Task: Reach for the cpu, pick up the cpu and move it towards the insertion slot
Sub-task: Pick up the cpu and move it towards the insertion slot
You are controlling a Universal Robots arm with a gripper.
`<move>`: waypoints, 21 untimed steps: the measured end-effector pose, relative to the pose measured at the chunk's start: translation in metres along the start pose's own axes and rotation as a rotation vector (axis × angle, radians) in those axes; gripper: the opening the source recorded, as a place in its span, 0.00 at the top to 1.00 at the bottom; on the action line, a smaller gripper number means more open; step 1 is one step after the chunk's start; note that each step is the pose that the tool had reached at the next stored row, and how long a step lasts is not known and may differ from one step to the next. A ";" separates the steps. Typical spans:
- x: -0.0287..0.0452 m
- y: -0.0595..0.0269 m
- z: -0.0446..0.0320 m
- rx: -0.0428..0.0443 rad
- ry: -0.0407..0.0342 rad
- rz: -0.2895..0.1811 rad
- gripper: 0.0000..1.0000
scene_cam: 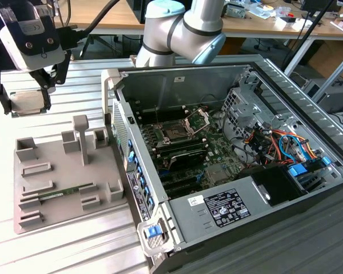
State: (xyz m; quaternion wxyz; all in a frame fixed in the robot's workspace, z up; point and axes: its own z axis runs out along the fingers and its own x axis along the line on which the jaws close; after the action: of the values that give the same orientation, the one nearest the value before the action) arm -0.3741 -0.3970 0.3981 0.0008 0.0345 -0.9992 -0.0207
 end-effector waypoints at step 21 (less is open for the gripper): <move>-0.0251 -0.0017 -0.0001 -0.0001 0.0000 0.000 0.45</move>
State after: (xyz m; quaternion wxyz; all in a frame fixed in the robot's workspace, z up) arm -0.3489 -0.3970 0.3981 0.0009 0.0345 -0.9992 -0.0207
